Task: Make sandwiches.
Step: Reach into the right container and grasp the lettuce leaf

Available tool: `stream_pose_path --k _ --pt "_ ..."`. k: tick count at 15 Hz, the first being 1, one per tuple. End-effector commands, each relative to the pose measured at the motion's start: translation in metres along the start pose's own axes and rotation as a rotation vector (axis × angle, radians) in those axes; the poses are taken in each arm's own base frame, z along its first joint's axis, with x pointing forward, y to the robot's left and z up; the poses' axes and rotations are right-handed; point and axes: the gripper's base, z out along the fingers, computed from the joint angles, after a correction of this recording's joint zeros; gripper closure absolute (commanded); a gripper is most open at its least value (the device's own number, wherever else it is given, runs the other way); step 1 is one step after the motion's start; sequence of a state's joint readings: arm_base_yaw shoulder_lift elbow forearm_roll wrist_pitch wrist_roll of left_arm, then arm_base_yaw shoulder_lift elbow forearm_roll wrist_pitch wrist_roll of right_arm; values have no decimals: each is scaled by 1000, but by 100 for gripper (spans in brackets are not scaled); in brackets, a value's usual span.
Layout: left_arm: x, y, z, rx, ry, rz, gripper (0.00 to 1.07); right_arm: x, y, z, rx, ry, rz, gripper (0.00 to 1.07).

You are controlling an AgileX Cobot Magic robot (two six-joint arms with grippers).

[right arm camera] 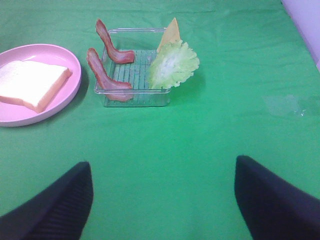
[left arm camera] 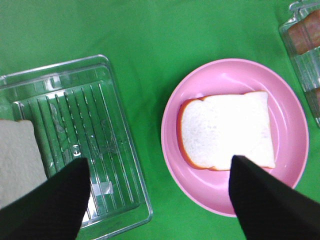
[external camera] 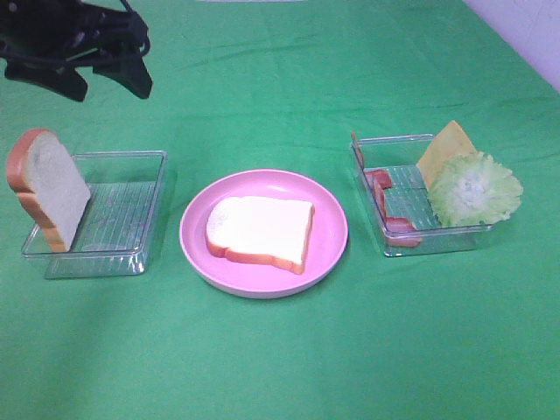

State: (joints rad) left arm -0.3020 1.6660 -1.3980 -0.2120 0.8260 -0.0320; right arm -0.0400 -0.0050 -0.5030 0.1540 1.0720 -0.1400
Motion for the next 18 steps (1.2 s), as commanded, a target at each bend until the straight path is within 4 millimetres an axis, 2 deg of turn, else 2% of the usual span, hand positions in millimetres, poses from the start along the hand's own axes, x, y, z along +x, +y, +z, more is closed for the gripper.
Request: stream_pose_path --k 1,2,5,6,7,9,11,12,13,14,15,18 --pt "-8 -7 -40 -14 -53 40 33 1 1 -2 5 -24 -5 32" --pt "-8 -7 -47 -20 -63 49 33 1 1 -2 5 -24 -5 32" --pt "-2 -7 -87 -70 -80 98 33 1 1 -2 5 -24 -5 32" --pt "4 -7 -97 -86 -61 108 35 1 1 -2 5 -24 -5 32" --pt "15 -8 -119 -94 -32 113 36 1 1 -2 5 -24 -5 32" --pt "27 -10 -145 -93 -46 119 36 1 1 -2 5 -24 -5 32" --pt "41 -11 -166 -88 -84 119 36 1 1 -2 5 -24 -5 32" --pt "46 -10 -168 -89 -79 116 36 1 1 -2 5 -24 -5 32" --pt "62 -8 -174 -90 -62 110 36 1 1 -2 5 -24 -5 32" --pt "86 -5 -182 -93 -52 111 36 1 1 -2 5 -24 -5 32" --pt "93 -4 -185 -95 -53 111 35 1 1 -2 5 -24 -5 32" --pt "144 4 -198 -100 -86 98 35 1 1 -2 5 -24 -5 32"
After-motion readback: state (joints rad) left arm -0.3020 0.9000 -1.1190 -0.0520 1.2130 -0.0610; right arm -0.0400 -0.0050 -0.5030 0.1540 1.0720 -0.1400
